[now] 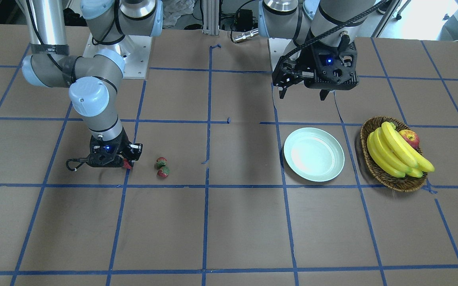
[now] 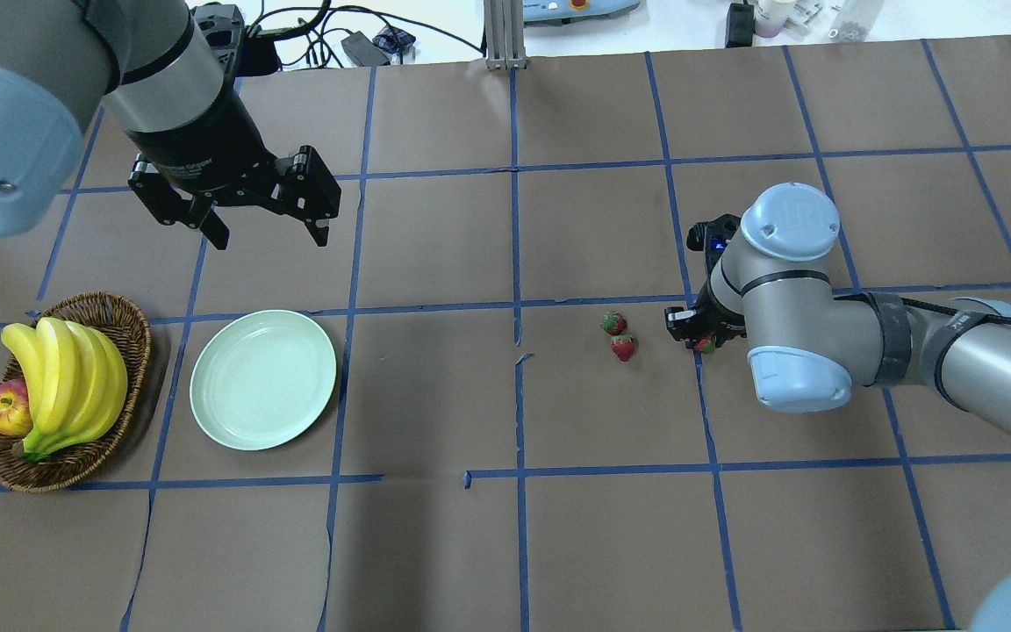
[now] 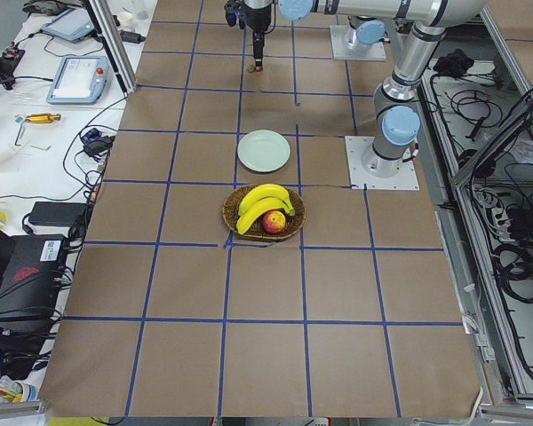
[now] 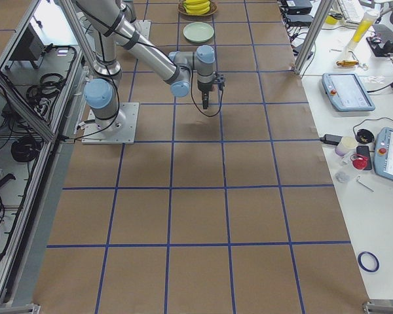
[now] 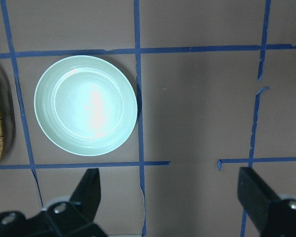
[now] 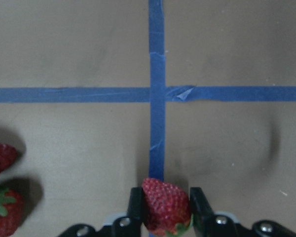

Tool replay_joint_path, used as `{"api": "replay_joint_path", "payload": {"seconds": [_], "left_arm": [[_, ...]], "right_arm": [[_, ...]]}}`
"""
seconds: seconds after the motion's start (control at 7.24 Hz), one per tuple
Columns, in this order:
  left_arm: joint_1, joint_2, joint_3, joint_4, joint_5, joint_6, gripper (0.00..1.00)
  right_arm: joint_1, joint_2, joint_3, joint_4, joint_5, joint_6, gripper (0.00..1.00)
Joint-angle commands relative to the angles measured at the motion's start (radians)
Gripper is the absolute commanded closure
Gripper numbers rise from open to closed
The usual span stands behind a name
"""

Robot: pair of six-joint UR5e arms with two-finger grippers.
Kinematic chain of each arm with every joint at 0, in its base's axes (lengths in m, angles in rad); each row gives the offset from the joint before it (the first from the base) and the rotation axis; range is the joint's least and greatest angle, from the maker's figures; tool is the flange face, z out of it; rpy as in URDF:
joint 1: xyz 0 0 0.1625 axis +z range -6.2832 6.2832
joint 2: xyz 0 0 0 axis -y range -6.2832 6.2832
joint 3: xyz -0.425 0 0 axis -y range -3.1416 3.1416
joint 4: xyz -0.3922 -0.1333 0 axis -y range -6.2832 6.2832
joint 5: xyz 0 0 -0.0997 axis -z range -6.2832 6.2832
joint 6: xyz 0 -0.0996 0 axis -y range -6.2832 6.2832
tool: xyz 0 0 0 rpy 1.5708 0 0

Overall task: Collect all strawberries into plate
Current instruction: 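Lower the right gripper onto the lone strawberry and close on it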

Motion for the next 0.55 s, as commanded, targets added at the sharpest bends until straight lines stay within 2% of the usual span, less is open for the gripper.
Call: {"api": "replay_joint_path", "payload": {"seconds": [0.0,0.14,0.28,0.41], "left_arm": [[0.000,0.000,-0.001,0.000,0.000,0.000,0.00],[0.000,0.000,-0.001,0.000,0.000,-0.002,0.00],[0.000,-0.002,-0.001,0.000,0.000,0.000,0.00],[0.000,-0.002,-0.002,0.000,0.000,-0.002,0.00]], "right_arm": [[0.000,-0.004,-0.016,-0.004,0.000,0.008,0.89],[0.000,-0.013,-0.062,0.011,0.003,0.017,0.89],[0.021,-0.021,-0.127,0.052,0.044,0.062,0.89],[0.103,-0.038,-0.198,0.133,0.066,0.178,0.88]]}}
